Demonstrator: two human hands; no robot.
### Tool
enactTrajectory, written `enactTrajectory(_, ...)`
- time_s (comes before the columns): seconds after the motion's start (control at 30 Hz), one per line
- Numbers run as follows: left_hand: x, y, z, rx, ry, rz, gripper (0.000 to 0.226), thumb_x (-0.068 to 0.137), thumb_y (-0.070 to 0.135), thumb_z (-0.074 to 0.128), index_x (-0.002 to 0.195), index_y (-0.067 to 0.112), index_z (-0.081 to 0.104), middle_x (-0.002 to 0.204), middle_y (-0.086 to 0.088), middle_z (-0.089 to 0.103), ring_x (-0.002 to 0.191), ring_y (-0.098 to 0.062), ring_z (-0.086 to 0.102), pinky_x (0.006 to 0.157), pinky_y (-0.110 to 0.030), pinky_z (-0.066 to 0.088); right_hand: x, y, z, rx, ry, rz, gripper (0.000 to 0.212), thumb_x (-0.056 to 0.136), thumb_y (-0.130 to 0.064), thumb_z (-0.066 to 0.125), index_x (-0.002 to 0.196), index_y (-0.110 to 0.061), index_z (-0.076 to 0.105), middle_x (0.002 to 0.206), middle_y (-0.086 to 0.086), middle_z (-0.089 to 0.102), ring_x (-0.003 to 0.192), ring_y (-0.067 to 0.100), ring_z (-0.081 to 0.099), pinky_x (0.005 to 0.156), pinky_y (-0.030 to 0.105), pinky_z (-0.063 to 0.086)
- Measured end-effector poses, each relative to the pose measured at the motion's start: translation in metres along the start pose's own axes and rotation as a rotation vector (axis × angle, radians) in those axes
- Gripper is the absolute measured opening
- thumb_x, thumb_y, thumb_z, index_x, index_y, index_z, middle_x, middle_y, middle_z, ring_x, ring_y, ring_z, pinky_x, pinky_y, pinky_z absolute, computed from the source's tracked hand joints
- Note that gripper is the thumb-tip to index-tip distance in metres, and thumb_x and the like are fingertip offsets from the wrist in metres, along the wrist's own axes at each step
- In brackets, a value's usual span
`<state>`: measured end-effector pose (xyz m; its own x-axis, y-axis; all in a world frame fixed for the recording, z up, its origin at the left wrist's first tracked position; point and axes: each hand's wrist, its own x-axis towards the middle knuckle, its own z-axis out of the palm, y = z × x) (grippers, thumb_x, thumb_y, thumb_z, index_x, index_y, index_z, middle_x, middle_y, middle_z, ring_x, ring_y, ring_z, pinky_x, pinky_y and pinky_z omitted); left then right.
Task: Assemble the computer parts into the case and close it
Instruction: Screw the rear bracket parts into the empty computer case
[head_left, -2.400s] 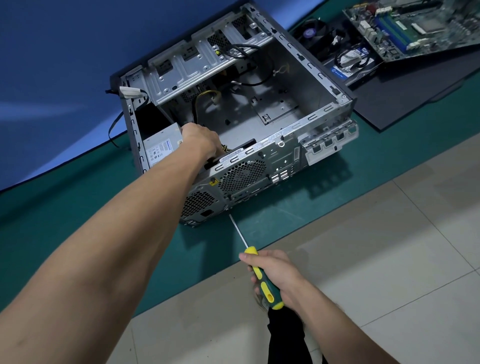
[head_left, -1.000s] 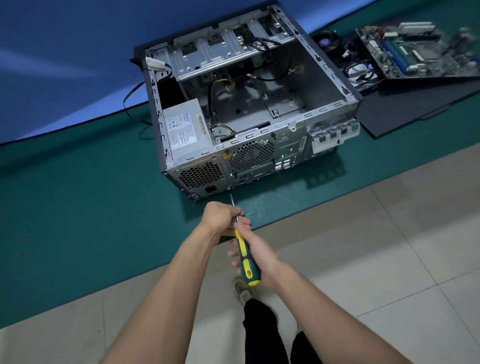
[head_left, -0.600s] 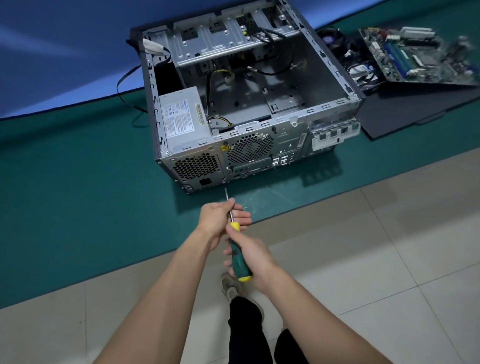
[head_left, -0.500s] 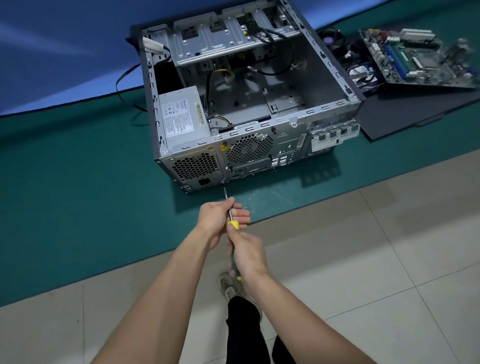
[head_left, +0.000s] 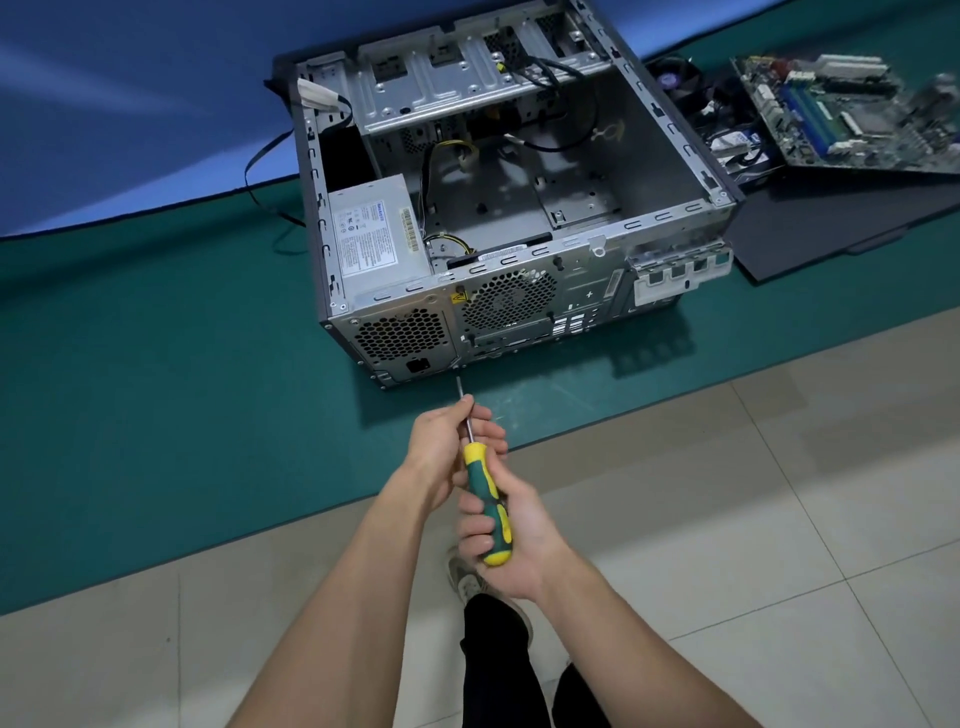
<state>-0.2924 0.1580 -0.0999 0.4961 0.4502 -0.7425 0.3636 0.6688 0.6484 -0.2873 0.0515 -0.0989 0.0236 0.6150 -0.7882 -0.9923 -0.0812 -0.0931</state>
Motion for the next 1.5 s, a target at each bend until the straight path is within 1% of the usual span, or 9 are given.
enactTrajectory(0.1,0.002,0.000,0.003,0.026,0.027,0.001,0.035,0.102,0.022,0.039,0.075,0.004,0.051,0.042,-0.004,0.052,0.038,-0.018,0.055,0.041,-0.026,0.050,-0.001,-0.003,-0.004,-0.174,0.017,-0.022,0.042,0.089,-0.055,0.054,0.080,-0.014,0.060,0.058,0.002,0.053,0.041,0.011,0.046,0.036,0.019,0.034)
enactTrajectory(0.3,0.001,0.001,0.007,-0.014,0.053,0.016,0.034,0.102,0.020,0.040,0.075,0.002,0.051,0.041,-0.004,0.050,0.038,-0.019,0.055,0.041,-0.027,0.052,0.010,0.016,0.009,-0.643,0.490,-0.443,0.030,0.092,-0.039,0.057,0.070,-0.019,0.050,0.044,-0.007,0.049,0.042,0.015,0.053,0.042,0.023,0.035)
enactTrajectory(0.57,0.004,0.000,0.006,-0.036,0.013,0.020,0.029,0.101,0.020,0.039,0.078,0.006,0.050,0.042,0.000,0.044,0.039,-0.015,0.050,0.044,-0.025,0.050,-0.005,-0.010,-0.008,-0.025,-0.048,-0.023,0.033,0.094,-0.039,0.051,0.081,-0.010,0.061,0.060,0.000,0.054,0.038,0.010,0.045,0.033,0.018,0.032)
enactTrajectory(0.73,0.005,0.000,0.006,-0.014,0.074,0.043,0.029,0.100,0.016,0.042,0.078,0.001,0.054,0.045,-0.005,0.055,0.045,-0.018,0.063,0.043,-0.026,0.054,0.004,0.004,0.006,-0.667,0.348,-0.281,0.035,0.093,-0.043,0.054,0.071,-0.015,0.054,0.061,0.002,0.056,0.041,0.015,0.049,0.045,0.024,0.036)
enactTrajectory(0.9,0.008,-0.003,0.007,0.040,0.100,0.078,0.028,0.098,0.016,0.047,0.074,0.004,0.054,0.042,-0.002,0.050,0.037,-0.017,0.052,0.043,-0.026,0.050,-0.003,-0.011,-0.010,-0.068,-0.011,0.006,0.037,0.093,-0.045,0.051,0.080,-0.012,0.061,0.054,-0.003,0.046,0.035,0.007,0.036,0.030,0.017,0.025)
enactTrajectory(0.97,0.009,-0.001,0.009,0.086,0.090,0.089,0.027,0.097,0.015,0.048,0.075,0.003,0.055,0.044,-0.004,0.053,0.039,-0.019,0.056,0.046,-0.028,0.052,-0.008,-0.020,-0.018,-0.100,-0.060,0.029,0.039,0.093,-0.046,0.050,0.086,-0.010,0.063,0.056,-0.003,0.048,0.037,0.007,0.039,0.031,0.018,0.028)
enactTrajectory(1.17,0.007,0.002,0.007,0.073,0.092,0.082,0.025,0.097,0.012,0.049,0.078,-0.001,0.056,0.047,-0.007,0.058,0.047,-0.021,0.065,0.045,-0.030,0.055,0.004,0.000,0.000,-0.529,0.361,-0.254,0.041,0.091,-0.046,0.057,0.066,-0.013,0.053,0.054,0.001,0.051,0.035,0.014,0.049,0.035,0.017,0.033)
enactTrajectory(1.33,0.008,0.000,0.011,0.077,0.121,0.094,0.025,0.098,0.015,0.049,0.078,0.001,0.055,0.046,-0.007,0.058,0.045,-0.021,0.064,0.043,-0.027,0.054,-0.003,-0.016,-0.009,-0.081,0.070,0.084,0.045,0.093,-0.054,0.047,0.073,-0.015,0.055,0.054,-0.003,0.048,0.034,0.008,0.035,0.030,0.016,0.023)
enactTrajectory(1.5,0.009,0.002,0.013,0.048,0.153,0.077,0.026,0.098,0.015,0.050,0.076,0.000,0.054,0.046,-0.009,0.059,0.046,-0.023,0.065,0.042,-0.028,0.054,-0.001,-0.003,-0.005,-0.285,0.302,-0.127,0.033,0.081,-0.042,0.072,0.085,-0.010,0.064,0.051,-0.003,0.060,0.039,0.011,0.053,0.036,0.017,0.035)
